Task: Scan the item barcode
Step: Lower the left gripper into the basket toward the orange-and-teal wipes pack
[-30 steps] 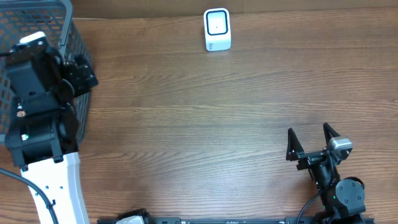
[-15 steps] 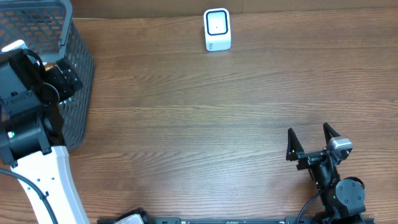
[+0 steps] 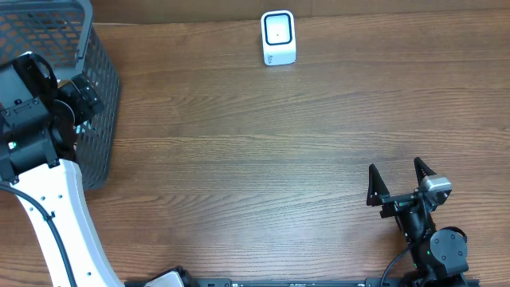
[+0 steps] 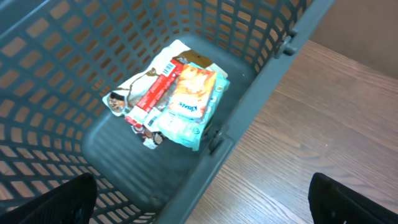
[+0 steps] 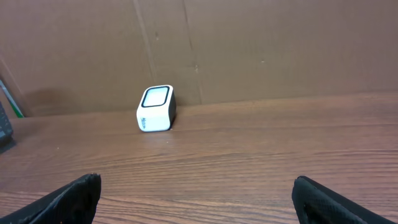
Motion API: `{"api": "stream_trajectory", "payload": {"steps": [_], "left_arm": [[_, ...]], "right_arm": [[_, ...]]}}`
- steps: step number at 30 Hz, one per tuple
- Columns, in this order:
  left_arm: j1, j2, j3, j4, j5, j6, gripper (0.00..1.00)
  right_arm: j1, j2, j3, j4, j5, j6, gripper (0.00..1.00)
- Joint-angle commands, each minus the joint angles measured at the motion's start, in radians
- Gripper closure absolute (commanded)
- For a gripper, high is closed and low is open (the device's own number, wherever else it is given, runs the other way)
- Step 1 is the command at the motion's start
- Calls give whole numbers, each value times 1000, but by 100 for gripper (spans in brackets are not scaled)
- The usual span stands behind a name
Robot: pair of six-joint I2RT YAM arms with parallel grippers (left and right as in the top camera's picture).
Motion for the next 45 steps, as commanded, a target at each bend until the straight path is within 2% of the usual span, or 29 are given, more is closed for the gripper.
{"api": "stream_trajectory", "payload": {"steps": [1,18,29,33,41,45], "left_arm": [[6,7,21,15,57,-6,0],[6,7,21,81,50,-5,0],[13,8,21,86,-108,76,0],[37,11,21,84,-44,82,0],[154,45,21,82,253,79,1],[180,89,21,47,274,66,0]], "right_arm": [[-6,-6,-11,4,2,4,0],[-6,-6,-11,5,2,3,0],[-6,-6,-11,5,2,3,0],[-6,-6,-11,5,2,3,0],[-6,-6,-11,5,2,3,0],[-6,-6,-11,5,2,3,0]]}}
